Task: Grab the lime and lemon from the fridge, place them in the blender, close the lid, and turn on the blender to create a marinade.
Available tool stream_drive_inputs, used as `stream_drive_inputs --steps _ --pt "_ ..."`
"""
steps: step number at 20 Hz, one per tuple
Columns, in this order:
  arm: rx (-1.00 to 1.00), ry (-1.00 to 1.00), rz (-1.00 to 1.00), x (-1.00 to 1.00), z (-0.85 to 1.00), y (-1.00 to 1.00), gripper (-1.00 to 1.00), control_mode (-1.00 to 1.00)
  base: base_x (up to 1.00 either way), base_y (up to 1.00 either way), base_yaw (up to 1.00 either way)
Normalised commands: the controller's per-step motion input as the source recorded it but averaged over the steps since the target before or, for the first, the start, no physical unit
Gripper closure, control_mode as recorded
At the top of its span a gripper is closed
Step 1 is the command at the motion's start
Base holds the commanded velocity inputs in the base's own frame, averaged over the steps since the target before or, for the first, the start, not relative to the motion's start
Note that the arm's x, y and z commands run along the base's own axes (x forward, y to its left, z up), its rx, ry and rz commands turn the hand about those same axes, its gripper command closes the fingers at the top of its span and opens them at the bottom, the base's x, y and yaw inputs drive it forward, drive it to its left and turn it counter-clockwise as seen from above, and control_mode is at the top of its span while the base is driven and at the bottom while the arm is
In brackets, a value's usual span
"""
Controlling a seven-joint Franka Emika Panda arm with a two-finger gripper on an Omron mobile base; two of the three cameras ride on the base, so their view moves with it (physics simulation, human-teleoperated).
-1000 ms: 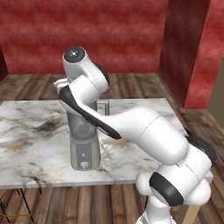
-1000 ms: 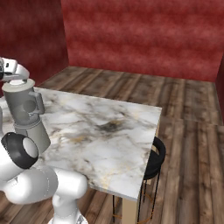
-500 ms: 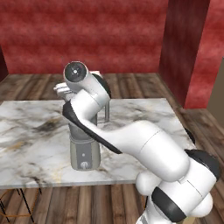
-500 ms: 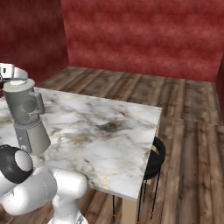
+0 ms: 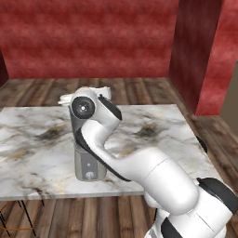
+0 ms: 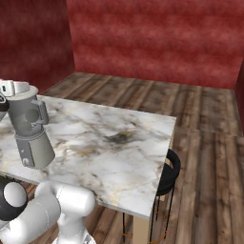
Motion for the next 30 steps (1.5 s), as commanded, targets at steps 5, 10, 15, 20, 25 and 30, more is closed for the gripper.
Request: stream_drive_inputs --steps 5,10,15,20,25,30 --pt "0.08 -0.02 0.00 -0.12 0.35 0.01 -1.00 -1.00 0.00 0.00 0.00" --pt "0.10 0.25 0.00 -0.30 0.99 0.11 -1.00 -1.00 0.00 0.00 0.00" --pt "0.07 0.26 0.00 -0.46 0.69 0.00 -1.00 -1.00 0.00 0.00 0.00" --pt "0.00 -0.04 -0.06 -0.93 -0.30 -0.01 -1.00 -1.00 0.00 0.00 0.00" --pt "0.00 -0.19 -0.08 -1.00 -0.84 0.00 -1.00 -1.00 0.00 0.00 0.00" --pt "0.00 -0.20 -0.11 -1.00 -0.95 0.00 -1.00 -1.00 0.00 0.00 0.00"
